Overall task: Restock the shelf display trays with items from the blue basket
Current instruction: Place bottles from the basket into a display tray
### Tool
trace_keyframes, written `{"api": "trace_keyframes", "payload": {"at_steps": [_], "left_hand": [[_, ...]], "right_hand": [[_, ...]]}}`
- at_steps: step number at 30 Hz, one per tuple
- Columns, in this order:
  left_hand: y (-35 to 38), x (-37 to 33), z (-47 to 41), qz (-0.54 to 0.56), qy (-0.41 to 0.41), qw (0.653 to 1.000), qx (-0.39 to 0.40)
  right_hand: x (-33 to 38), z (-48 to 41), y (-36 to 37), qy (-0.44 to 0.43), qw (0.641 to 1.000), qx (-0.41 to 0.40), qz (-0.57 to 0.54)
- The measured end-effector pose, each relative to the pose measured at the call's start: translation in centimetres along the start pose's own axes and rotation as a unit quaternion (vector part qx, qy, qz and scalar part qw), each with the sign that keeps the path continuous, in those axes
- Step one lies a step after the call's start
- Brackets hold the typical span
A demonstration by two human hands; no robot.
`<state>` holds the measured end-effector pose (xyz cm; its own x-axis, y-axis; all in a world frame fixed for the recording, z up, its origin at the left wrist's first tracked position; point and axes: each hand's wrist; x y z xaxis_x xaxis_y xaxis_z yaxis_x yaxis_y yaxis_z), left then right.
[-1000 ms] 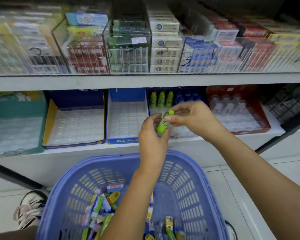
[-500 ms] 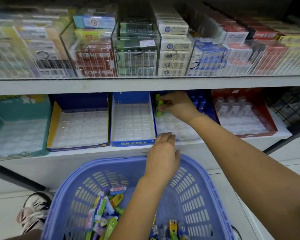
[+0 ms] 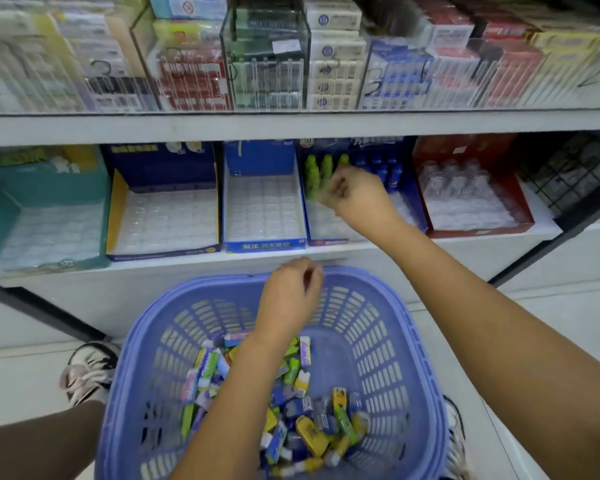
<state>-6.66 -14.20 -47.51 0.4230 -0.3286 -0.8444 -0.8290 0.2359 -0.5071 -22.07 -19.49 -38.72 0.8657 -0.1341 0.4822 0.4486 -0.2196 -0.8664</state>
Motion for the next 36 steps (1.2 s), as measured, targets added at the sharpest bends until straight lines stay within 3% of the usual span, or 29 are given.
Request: {"api": "trace_keyframes", "payload": {"at_steps": [2, 4, 8, 11, 15, 17, 21, 24, 27, 29, 31, 33, 36], "left_hand": [[0.4, 2.6, 0.9, -0.057, -0.079, 0.992, 0.082], [1.1, 5.4, 2.5, -0.121, -0.141, 0.968, 0.167], [2.5, 10.5, 6.3, -0.182, -0.224, 0.902, 0.32], [3.4, 12.8, 8.1, -0.159, -0.245, 0.892, 0.344], [4.2, 13.7, 8.7, -0.108, -0.249, 0.926, 0.261], [4.7, 13.5, 8.8, -0.12, -0.255, 0.931, 0.233], [5.8, 13.1, 9.5, -0.179, -0.292, 0.903, 0.261], [6.0, 13.9, 9.7, -0.182, -0.325, 0.892, 0.257], [6.2, 14.6, 10.0, -0.166, -0.339, 0.889, 0.258], [6.5, 14.8, 10.2, -0.149, -0.349, 0.892, 0.245], [7.0, 14.6, 10.1, -0.138, -0.362, 0.894, 0.227], [7.3, 14.4, 9.9, -0.12, -0.379, 0.893, 0.208], [7.5, 14.5, 9.9, -0.092, -0.388, 0.897, 0.19]], "right_hand": [[-0.5, 3.7, 0.7, -0.003, 0.995, 0.101, 0.018], [-1.4, 7.3, 2.7, -0.004, 0.963, 0.254, 0.094], [-4.1, 13.6, 8.6, 0.019, 0.845, 0.491, 0.21], [-6.3, 16.9, 12.7, 0.019, 0.777, 0.572, 0.264], [-7.5, 18.1, 15.8, 0.057, 0.755, 0.596, 0.267], [-7.7, 18.5, 16.8, 0.069, 0.768, 0.584, 0.252], [-8.4, 20.0, 18.6, 0.108, 0.811, 0.52, 0.246], [-8.4, 19.6, 18.7, 0.087, 0.794, 0.542, 0.26], [-7.9, 17.6, 17.8, 0.034, 0.73, 0.615, 0.296], [-8.0, 15.8, 16.8, 0.029, 0.75, 0.602, 0.273], [-8.2, 14.1, 15.1, 0.036, 0.794, 0.579, 0.184], [-8.5, 12.8, 13.4, 0.118, 0.827, 0.549, -0.018], [-7.9, 11.3, 11.1, 0.176, 0.772, 0.532, -0.301]]}}
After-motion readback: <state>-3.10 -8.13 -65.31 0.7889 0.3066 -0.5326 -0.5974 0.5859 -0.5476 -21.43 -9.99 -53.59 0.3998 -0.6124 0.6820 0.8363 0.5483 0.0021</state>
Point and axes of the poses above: each hand's wrist, its own z-axis away from the middle knuckle, its own y-axis out of the palm, x = y × z, and after that the axes turned 10 degrees about z, right-handed
